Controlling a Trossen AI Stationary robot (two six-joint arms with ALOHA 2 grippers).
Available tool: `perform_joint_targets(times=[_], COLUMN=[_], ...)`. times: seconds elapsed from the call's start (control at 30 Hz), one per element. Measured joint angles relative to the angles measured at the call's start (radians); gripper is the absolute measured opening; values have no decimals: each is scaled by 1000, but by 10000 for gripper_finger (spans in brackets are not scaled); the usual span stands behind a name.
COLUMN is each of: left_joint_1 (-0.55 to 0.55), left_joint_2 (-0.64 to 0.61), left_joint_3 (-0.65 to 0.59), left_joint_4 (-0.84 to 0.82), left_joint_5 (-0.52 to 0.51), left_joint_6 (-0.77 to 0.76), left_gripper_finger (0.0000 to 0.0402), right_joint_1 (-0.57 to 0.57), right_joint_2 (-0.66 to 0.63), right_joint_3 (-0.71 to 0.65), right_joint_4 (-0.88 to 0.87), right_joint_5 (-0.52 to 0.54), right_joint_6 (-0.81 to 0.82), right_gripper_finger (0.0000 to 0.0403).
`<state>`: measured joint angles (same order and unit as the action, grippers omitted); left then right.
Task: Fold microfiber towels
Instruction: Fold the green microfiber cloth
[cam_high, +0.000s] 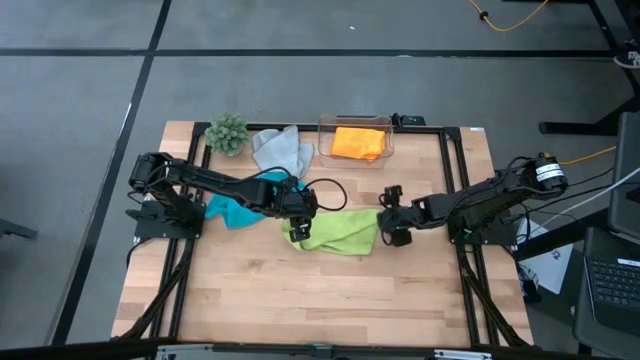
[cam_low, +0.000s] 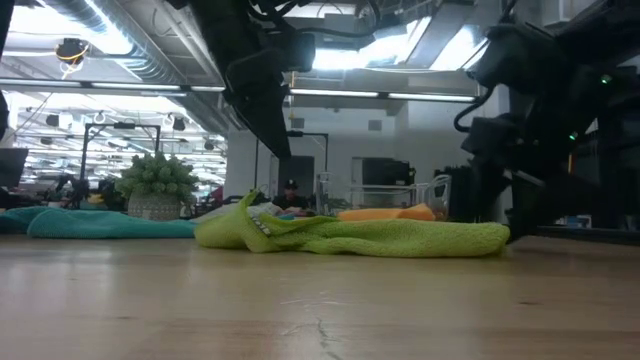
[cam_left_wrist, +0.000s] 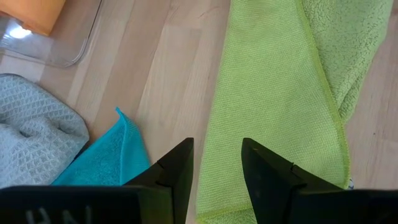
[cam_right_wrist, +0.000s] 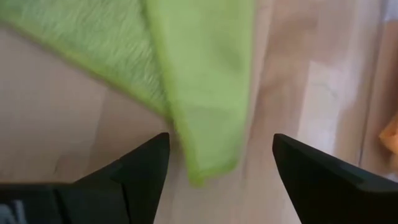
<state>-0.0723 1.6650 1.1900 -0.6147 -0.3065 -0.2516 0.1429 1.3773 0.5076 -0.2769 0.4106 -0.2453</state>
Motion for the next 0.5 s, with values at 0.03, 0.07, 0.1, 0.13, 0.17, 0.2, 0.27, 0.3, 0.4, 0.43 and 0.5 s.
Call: perform_joint_targets(times=[0.03, 0.07, 0.1, 0.13, 0.17, 0.2, 0.27, 0.3, 0.4, 0.43, 0.5], left_joint_1=[0, 0, 0, 0, 0, 0, 0, 0, 0, 0, 0], left_joint_2=[0, 0, 0, 0, 0, 0, 0, 0, 0, 0, 0], left_joint_3=[0, 0, 0, 0, 0, 0, 0, 0, 0, 0, 0], left_joint_4=[0, 0, 0, 0, 0, 0, 0, 0, 0, 0, 0], left_joint_5=[0, 0, 0, 0, 0, 0, -7, -14, -21, -22, -22], left_joint_6=[0, 0, 0, 0, 0, 0, 0, 0, 0, 0, 0], left_gripper_finger=[128, 128, 128, 128, 128, 128, 128, 128, 128, 128, 128], right_joint_1=[0, 0, 0, 0, 0, 0, 0, -1, 0, 0, 0], right_joint_2=[0, 0, 0, 0, 0, 0, 0, 0, 0, 0, 0], right_joint_3=[0, 0, 0, 0, 0, 0, 0, 0, 0, 0, 0], right_joint_4=[-14, -18, -22, -22, -18, -11, 21, 36, 62, 65, 66], right_joint_5=[-9, -10, -9, -6, 2, 16, 41, 49, 83, 102, 125], right_joint_6=[1, 3, 6, 9, 9, 9, 8, 7, 5, 5, 5], right_gripper_finger=[286, 286, 286, 286, 286, 286, 286, 286, 286, 286, 286])
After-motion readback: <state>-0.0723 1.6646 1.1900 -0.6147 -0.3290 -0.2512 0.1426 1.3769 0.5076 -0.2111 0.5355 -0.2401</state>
